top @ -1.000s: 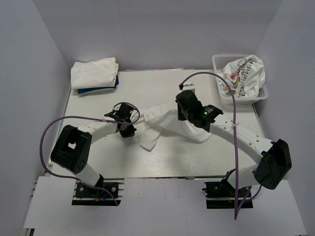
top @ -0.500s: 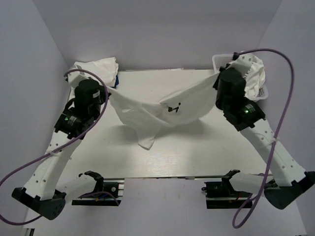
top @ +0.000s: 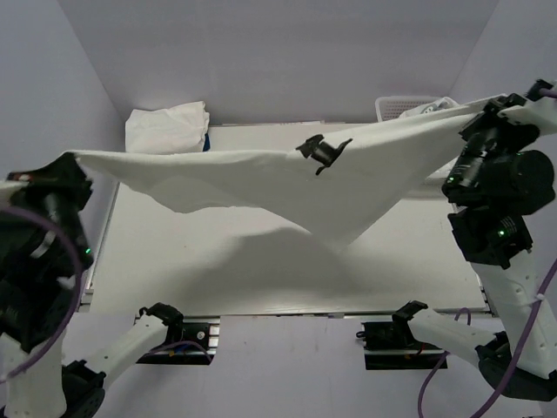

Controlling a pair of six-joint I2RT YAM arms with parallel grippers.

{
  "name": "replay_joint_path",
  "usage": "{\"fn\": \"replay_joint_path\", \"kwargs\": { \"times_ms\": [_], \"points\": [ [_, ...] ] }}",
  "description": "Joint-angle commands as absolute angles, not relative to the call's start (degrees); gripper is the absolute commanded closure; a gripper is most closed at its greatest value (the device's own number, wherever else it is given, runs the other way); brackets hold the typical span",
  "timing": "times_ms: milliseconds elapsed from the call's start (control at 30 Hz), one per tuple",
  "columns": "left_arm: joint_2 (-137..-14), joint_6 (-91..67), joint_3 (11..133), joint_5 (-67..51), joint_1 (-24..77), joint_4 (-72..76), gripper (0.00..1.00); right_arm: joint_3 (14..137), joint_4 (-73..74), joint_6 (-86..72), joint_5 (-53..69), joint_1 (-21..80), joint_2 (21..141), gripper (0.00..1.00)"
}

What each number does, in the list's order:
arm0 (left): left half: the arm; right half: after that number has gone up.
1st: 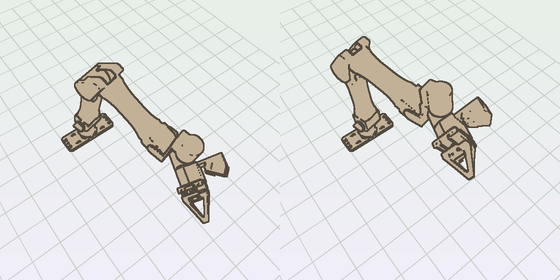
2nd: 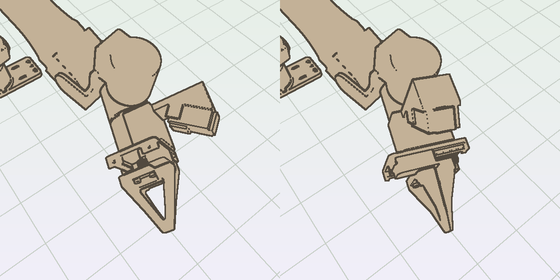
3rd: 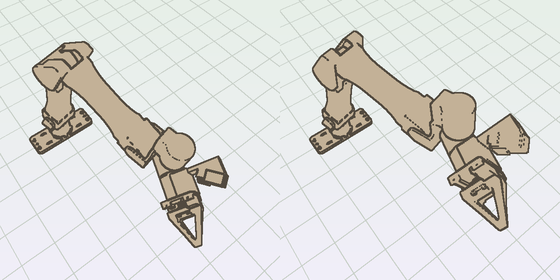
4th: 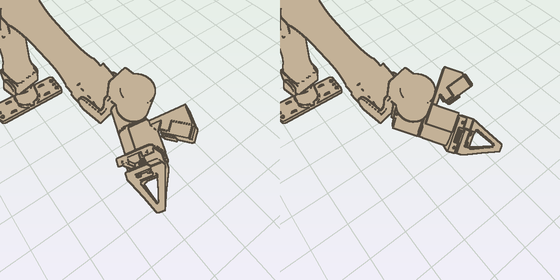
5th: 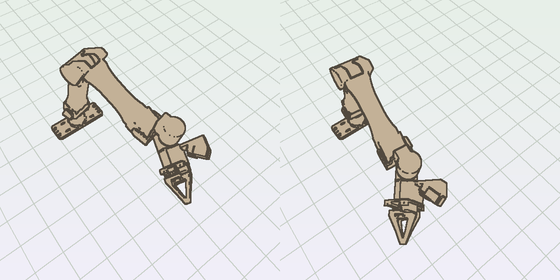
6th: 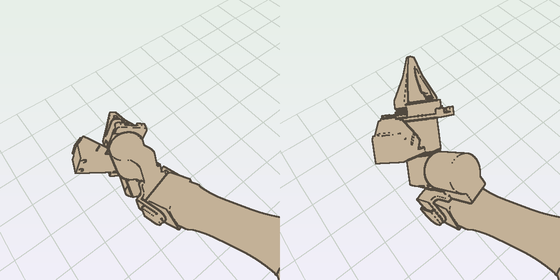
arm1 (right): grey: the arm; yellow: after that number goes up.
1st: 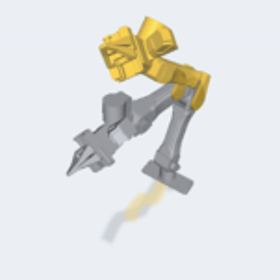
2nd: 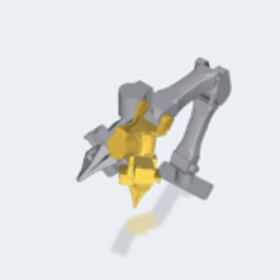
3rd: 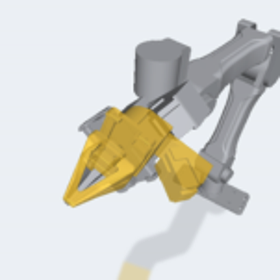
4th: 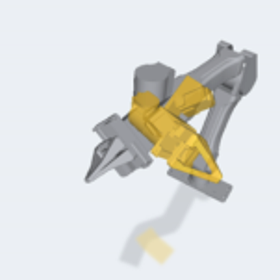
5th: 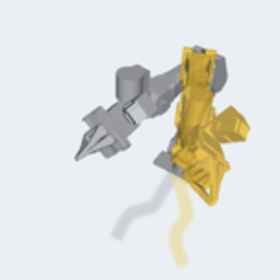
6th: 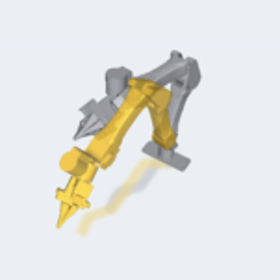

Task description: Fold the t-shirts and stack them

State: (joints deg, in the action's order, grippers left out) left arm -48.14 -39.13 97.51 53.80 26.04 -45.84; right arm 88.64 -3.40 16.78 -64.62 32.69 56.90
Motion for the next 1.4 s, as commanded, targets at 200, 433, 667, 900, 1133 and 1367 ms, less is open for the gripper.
{"fn": "replay_joint_path", "kwargs": {
  "times_ms": [200, 433, 667, 900, 1133, 1367],
  "points": [
    [-47.44, -39.89, 94.93, 55.82, 26.1, -48.94, 1.0, 89.04, -12.48, 26.72, -69.08, 31.99, 61.43, 1.0],
    [-67.56, -50.44, 86.33, 50.81, 24.53, -53.61, 1.0, 86.75, 2.69, 11.19, -61.03, 26.82, 78.73, 1.0],
    [-94.6, -54.04, 83.22, 38.77, 18.11, -55.69, 1.0, 92.36, 20.99, -3.34, -40.7, 23.2, 103.91, 1.0],
    [-104.33, -52.83, 84.48, 34.11, 16.0, -55.47, 1.0, 100.74, 34.1, -8.61, -30.52, 23.29, 109.7, 0.1],
    [-97.57, -51.07, 74.81, 29.9, 16.0, -49.75, 1.0, 73.74, 34.1, -17.29, -10.65, 23.47, 89.67, 0.1],
    [-87.72, -49.31, 63.65, 25.14, 16.0, -43.87, 1.0, 50.67, 42.8, -24.86, -0.9, 23.38, 68.22, 0.1]
  ]
}}
